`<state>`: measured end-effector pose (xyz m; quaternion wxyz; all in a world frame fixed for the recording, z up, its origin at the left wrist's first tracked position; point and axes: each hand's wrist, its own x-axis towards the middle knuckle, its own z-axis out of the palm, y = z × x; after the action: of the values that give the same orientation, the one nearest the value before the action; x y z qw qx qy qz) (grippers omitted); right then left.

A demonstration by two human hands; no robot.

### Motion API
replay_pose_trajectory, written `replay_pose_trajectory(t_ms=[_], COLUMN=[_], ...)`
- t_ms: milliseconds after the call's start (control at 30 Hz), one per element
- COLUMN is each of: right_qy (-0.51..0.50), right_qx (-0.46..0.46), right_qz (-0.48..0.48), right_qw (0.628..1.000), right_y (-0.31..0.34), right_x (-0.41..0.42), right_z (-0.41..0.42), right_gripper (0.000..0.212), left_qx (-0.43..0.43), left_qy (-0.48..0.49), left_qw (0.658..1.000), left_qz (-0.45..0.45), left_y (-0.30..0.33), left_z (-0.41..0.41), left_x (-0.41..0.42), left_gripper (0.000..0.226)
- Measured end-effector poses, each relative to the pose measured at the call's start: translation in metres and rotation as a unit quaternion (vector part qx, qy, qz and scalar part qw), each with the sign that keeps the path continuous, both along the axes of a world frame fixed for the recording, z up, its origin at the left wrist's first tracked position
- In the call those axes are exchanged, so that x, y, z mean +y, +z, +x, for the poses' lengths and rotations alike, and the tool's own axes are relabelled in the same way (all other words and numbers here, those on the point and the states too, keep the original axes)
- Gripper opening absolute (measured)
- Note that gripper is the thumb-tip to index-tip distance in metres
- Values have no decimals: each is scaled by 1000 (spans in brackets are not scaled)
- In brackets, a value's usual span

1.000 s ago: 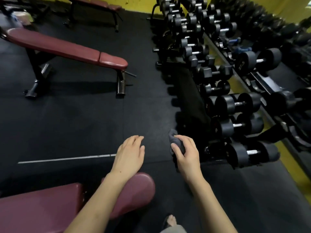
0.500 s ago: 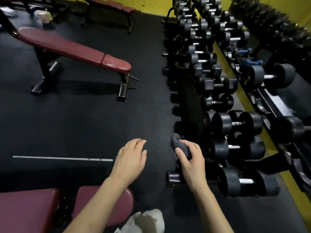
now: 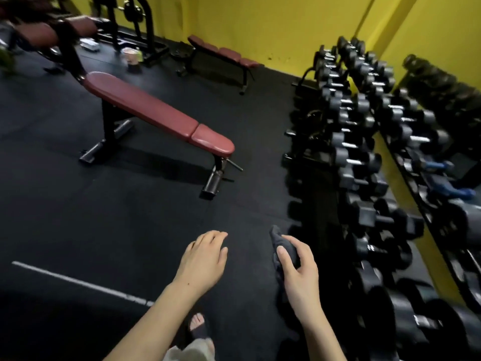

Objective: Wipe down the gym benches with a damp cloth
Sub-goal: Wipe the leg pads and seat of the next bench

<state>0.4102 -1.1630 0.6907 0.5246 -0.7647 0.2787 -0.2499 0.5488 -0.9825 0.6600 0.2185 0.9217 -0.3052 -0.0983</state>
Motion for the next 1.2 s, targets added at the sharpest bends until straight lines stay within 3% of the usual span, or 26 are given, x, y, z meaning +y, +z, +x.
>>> replay_pose_trajectory(t_ms=[200,400,800,1200], right_qy=[54,121,295,407], right_qx=[-13,-12,16,19], right_qz=[6,17,36,39], right_qw=[998,992,955,913], right_y=[16,27,15,23], right_x=[-46,-59,-88,-59], right_z=[197,341,669,914], right_gripper=[26,27,18,17], left_qx=[-5,-17,-17,3], left_qy=[47,108,250,378], left_qw=[999,994,968,926], left_qz=[18,0,14,11], left_y=[26,53,47,59], left_z=[167,273,521,703], left_x=[-31,-49,-59,-25], left_gripper=[47,47,47,45])
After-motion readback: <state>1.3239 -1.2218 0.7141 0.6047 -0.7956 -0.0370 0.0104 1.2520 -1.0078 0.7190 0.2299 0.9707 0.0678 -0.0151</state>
